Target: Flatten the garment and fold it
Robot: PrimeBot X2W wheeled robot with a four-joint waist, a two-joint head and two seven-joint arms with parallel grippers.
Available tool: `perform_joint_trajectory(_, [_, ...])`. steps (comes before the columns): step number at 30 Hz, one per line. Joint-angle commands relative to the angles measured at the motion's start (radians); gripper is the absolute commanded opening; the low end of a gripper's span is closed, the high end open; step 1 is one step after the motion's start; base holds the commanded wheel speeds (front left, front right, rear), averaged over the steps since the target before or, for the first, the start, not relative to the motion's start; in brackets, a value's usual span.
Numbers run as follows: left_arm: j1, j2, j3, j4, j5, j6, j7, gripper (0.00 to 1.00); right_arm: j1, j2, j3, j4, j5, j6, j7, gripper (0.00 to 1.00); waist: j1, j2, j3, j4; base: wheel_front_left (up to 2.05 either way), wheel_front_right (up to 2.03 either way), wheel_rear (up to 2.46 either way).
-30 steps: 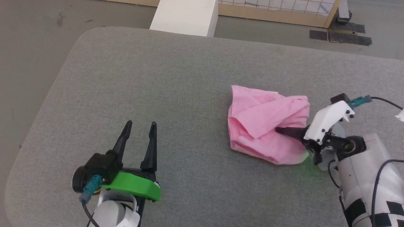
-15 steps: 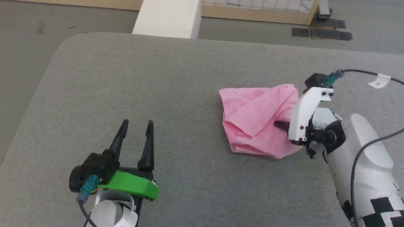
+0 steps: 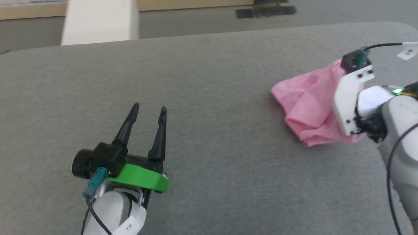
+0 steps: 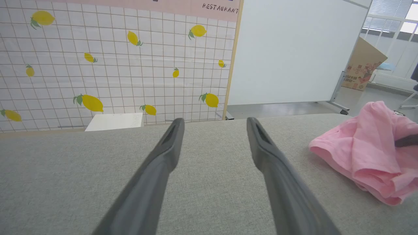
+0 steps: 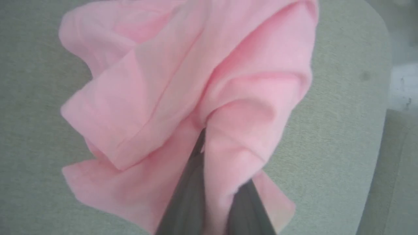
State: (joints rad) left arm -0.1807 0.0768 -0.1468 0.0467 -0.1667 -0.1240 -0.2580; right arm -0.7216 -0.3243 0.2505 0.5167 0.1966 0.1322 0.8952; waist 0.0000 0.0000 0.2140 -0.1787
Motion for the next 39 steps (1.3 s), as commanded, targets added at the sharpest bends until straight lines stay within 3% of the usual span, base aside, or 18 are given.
perform_joint_trajectory(1, [-0.028,0.019,-0.006,-0.007,0.007,-0.007,-0.004,1.00,-0.023,-0.011,-0.010,-0.004,-0.024,-0.002,-0.020,0.00,0.0000,0.0000,0.090,-0.128,0.00,0.00,0.00])
perform_joint_trajectory(6, [-0.077,0.063,-0.020,-0.020,0.016,-0.007,-0.004,1.00,-0.049,-0.028,-0.069,0.013,-0.119,-0.002,-0.098,0.00,0.0000,0.0000,0.161,-0.201,0.00,0.00,0.00])
perform_joint_trajectory(12, [-0.115,0.113,-0.033,-0.027,0.024,-0.007,-0.004,1.00,-0.079,-0.026,-0.161,0.062,-0.250,-0.002,-0.211,0.00,0.0000,0.0000,0.228,-0.240,0.00,0.00,0.00])
perform_joint_trajectory(21, [-0.141,0.170,-0.031,-0.049,0.034,-0.006,-0.001,1.00,-0.127,-0.004,-0.347,0.115,-0.500,-0.002,-0.376,0.00,0.0000,0.0000,0.303,-0.237,0.00,0.00,0.00])
perform_joint_trajectory(30, [-0.153,0.187,-0.031,-0.063,0.030,-0.001,0.008,1.00,-0.144,0.056,-0.513,0.162,-0.620,-0.002,-0.460,0.00,0.0000,0.0000,0.319,-0.205,0.00,0.00,0.00])
perform_joint_trajectory(32, [-0.152,0.187,-0.032,-0.061,0.027,0.001,0.008,1.00,-0.145,0.060,-0.540,0.165,-0.645,-0.002,-0.487,0.76,0.0000,0.0000,0.313,-0.197,0.00,0.00,0.00])
perform_joint_trajectory(33, [-0.145,0.179,-0.034,-0.050,0.020,0.005,0.005,1.00,-0.148,0.061,-0.575,0.165,-0.685,-0.002,-0.527,1.00,0.0000,0.0000,0.291,-0.184,0.00,0.00,0.00])
perform_joint_trajectory(39, [-0.119,0.135,-0.039,-0.007,-0.005,0.013,-0.002,1.00,-0.131,0.064,-0.611,0.146,-0.701,-0.002,-0.638,1.00,0.0000,0.0000,0.188,-0.139,0.00,0.00,0.00])
